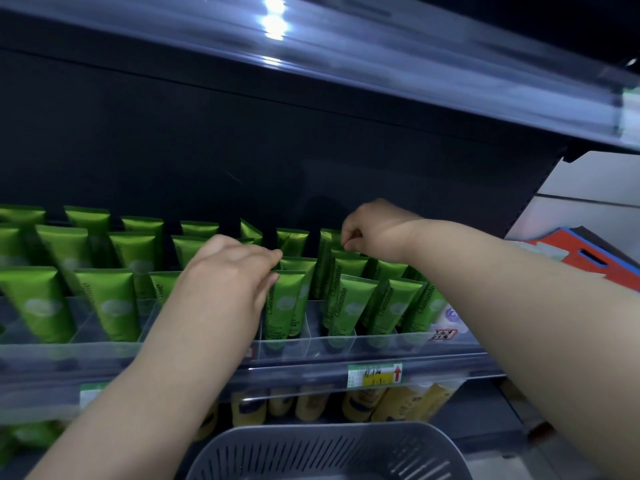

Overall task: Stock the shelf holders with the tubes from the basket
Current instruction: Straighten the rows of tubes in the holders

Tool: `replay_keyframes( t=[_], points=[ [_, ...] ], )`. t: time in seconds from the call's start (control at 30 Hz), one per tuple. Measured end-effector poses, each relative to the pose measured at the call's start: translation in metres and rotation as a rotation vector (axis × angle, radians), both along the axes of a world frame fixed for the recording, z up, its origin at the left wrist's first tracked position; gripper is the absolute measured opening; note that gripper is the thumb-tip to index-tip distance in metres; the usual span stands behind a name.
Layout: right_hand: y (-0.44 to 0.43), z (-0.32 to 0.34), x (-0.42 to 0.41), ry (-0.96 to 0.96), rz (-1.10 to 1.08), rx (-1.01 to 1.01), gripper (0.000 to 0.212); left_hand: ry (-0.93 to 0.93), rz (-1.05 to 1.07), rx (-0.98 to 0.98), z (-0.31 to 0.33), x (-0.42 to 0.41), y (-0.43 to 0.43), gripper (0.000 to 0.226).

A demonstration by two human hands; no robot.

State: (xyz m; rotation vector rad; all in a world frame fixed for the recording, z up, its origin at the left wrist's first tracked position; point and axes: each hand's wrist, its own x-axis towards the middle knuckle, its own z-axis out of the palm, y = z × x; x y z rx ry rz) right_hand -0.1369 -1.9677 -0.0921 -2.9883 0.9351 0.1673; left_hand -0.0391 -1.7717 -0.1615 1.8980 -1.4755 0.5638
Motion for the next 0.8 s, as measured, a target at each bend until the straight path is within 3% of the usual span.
replay_keyframes(
  t=[0.13, 0.37, 0.67, 0.8],
  points=[
    [0.002, 0.006, -0.004, -0.069, 0.048, 0.037, 0.018, 0.005, 0.001, 0.004, 0.0, 0.0, 0.0, 0.026],
    [0.001, -0.002, -0.011, 0.044, 0.062, 0.059, 0.018, 0.0, 0.006, 0.006, 0.001, -0.001, -0.001, 0.026],
    [0.012, 0.008, -0.018, -0.078, 0.115, 0.098, 0.018, 0.008, -0.007, 0.008, 0.001, -0.002, 0.0, 0.026],
    [0.023, 0.006, -0.027, 0.025, 0.154, 0.144, 0.021, -0.019, 0.008, 0.008, 0.0, -0.002, -0.002, 0.027]
  ],
)
